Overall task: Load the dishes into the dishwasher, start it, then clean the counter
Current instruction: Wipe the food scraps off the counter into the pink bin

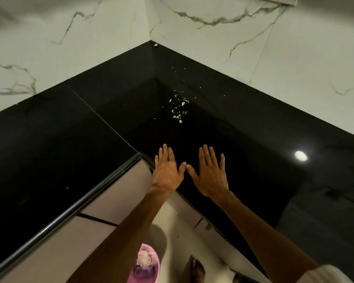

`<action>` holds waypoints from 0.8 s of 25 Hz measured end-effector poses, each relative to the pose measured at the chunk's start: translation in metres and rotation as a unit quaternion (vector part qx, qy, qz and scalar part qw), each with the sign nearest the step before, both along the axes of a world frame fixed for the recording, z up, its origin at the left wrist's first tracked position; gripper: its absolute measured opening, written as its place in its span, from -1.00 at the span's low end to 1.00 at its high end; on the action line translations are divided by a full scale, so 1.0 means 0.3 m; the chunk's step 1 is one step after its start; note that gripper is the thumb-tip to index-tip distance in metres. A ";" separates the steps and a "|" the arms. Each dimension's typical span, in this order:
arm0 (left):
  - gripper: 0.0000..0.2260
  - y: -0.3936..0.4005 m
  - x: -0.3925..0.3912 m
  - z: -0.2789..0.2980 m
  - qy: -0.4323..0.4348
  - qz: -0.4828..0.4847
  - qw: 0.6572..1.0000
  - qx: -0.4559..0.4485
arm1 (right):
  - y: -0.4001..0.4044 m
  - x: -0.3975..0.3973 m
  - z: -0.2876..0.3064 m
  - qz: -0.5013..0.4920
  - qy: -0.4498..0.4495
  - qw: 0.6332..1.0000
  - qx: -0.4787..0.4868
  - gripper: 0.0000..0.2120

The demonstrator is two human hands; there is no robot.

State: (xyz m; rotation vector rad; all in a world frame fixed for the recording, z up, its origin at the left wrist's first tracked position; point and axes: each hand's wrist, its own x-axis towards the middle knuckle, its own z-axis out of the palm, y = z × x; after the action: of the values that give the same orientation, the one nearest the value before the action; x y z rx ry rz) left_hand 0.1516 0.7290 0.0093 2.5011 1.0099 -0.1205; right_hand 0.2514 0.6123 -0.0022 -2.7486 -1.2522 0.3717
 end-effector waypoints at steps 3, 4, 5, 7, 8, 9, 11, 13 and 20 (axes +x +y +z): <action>-0.34 0.052 0.057 -0.035 0.011 -0.001 0.999 0.044 | 0.077 0.045 -0.011 -0.009 -0.010 1.000 0.001 -0.26; -0.34 0.068 0.068 -0.041 -0.002 0.004 0.998 0.057 | 0.102 0.058 -0.013 -0.008 -0.012 1.000 0.001 -0.25; -0.34 0.089 0.083 -0.047 -0.017 0.012 0.998 0.066 | 0.129 0.078 -0.016 -0.005 -0.015 1.000 0.001 -0.23; -0.30 0.140 0.120 -0.055 -0.026 0.023 0.996 0.076 | 0.181 0.118 -0.021 0.000 -0.016 1.000 0.006 -0.20; -0.28 0.166 0.139 -0.057 -0.023 0.027 0.996 0.083 | 0.205 0.137 -0.023 0.002 -0.015 1.000 0.007 -0.20; -0.26 0.194 0.160 -0.060 -0.020 0.031 0.995 0.092 | 0.230 0.154 -0.024 0.005 -0.015 1.000 0.007 -0.20; -0.26 0.251 0.205 -0.061 -0.016 0.039 0.994 0.105 | 0.283 0.192 -0.022 0.019 -0.017 1.000 0.012 -0.22; -0.25 0.311 0.252 -0.062 -0.016 0.033 0.992 0.118 | 0.343 0.240 -0.023 0.034 -0.014 0.999 0.021 -0.25; -0.34 0.570 0.472 -0.076 -0.005 -0.049 0.990 0.135 | 0.564 0.430 -0.024 0.081 -0.021 0.995 0.054 -0.42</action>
State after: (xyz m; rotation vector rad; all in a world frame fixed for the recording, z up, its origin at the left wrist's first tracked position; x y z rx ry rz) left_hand 0.2933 0.8999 -0.0136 2.7939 0.9549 -0.0005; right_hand 0.3803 0.7816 -0.0095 -2.5870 -1.4640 0.2515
